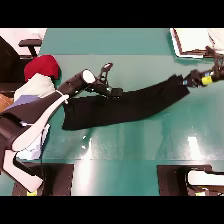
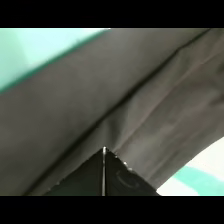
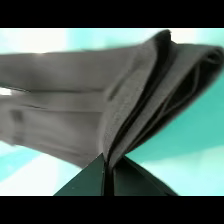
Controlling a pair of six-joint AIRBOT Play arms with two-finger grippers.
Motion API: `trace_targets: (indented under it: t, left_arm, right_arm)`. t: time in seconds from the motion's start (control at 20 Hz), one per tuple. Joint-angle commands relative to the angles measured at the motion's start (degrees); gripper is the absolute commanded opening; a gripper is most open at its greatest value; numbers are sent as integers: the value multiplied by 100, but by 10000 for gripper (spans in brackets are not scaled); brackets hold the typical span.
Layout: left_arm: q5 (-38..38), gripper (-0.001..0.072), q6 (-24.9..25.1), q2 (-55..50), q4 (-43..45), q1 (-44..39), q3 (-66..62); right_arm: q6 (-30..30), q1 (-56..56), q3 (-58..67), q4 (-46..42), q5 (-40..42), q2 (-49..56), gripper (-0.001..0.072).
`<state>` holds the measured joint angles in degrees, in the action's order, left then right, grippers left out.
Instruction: Fold the shirts.
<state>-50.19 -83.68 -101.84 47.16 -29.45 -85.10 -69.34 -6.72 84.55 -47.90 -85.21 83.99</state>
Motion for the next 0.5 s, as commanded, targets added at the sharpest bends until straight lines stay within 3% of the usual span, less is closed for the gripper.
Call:
trace_targets:
  t: [0.0, 0.45]
  left_arm:
    - [-107, 25, -151, -483, 35, -192, -422]
    - [-103, 25, -463, -592, 365, -181, -433]
  right_arm:
    - [-125, 575, 632, 833, -26, -535, 17]
    - [-428, 2258, 1403, 931, 402, -612, 18]
